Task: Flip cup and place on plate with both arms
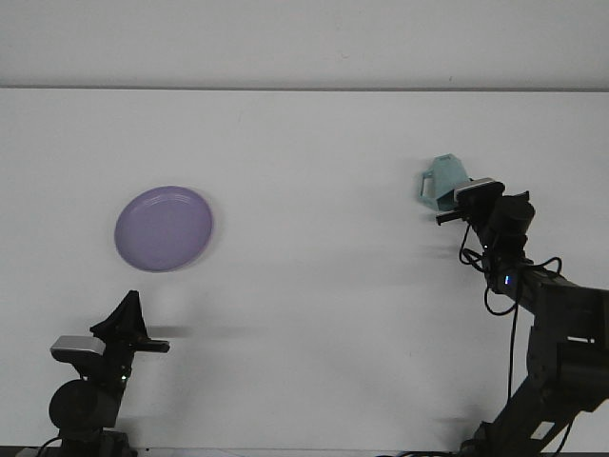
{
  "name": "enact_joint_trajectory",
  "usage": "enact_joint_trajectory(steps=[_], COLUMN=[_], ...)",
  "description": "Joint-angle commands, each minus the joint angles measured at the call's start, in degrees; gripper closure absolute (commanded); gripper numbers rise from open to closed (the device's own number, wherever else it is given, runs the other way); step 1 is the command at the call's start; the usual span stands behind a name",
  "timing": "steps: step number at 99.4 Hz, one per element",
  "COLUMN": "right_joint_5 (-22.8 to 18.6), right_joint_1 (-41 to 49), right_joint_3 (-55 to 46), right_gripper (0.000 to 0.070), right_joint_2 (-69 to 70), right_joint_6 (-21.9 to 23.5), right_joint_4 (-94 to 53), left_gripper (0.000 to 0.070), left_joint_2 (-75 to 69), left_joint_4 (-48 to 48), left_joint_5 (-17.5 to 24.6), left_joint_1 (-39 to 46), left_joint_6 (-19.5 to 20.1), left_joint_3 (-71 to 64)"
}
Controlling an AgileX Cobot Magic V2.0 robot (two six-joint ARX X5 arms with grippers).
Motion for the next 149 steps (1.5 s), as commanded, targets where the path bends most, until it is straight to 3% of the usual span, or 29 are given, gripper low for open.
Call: enact_joint_trajectory(steps=[1, 22, 33, 59, 76, 104, 105, 118, 149], right_joint_5=[0.0, -0.2, -0.9, -7.8, -7.8, -1.3, 0.6, 4.4, 4.7], right_joint_1=[0.0, 0.5, 1.8, 10.5, 19.6, 36.8, 39.4, 43.3, 44.5], right_joint_3=[1.0, 1.0, 1.8, 15.3, 22.9, 31.0, 32.8, 35.7, 38.9], right_gripper=[0.0694, 0.0694, 0.0694, 0.0694, 0.0694, 0.0695, 0.0694, 0.0694, 0.0694], right_joint_2=[-4.1, -19.4, -27.1, -33.2, -31.1, -20.9, -17.1, -10.1, 0.6], right_joint_6=[6.3, 19.4, 22.9, 20.7, 19.2, 17.9, 16.9, 15.4, 13.0], right_joint_4=[-3.4, -22.7, -35.1, -73.2, -85.4, -97.9, -101.1, -104.6, -109.0], left_gripper=[0.0689, 0.0689, 0.0688, 0.0688, 0.0688, 0.0689, 0.0688, 0.0689, 0.0689], left_joint_2=[0.0, 0.0, 0.0, 0.0, 0.1, 0.1, 0.1, 0.1, 0.1], left_joint_4=[0.6, 0.6, 0.6, 0.6, 0.6, 0.0, -0.3, -0.8, -0.9], left_joint_5=[0.3, 0.3, 0.3, 0.3, 0.3, 0.3, 0.3, 0.3, 0.3], left_joint_1=[-0.1, -0.1, -0.1, -0.1, -0.1, -0.1, -0.1, -0.1, -0.1], left_joint_6=[0.0, -0.2, -0.1, -0.1, -0.1, 0.1, 0.1, 0.1, 0.1], left_joint_3=[0.0, 1.4, 2.1, 2.6, 2.6, 2.6, 2.6, 2.6, 2.6])
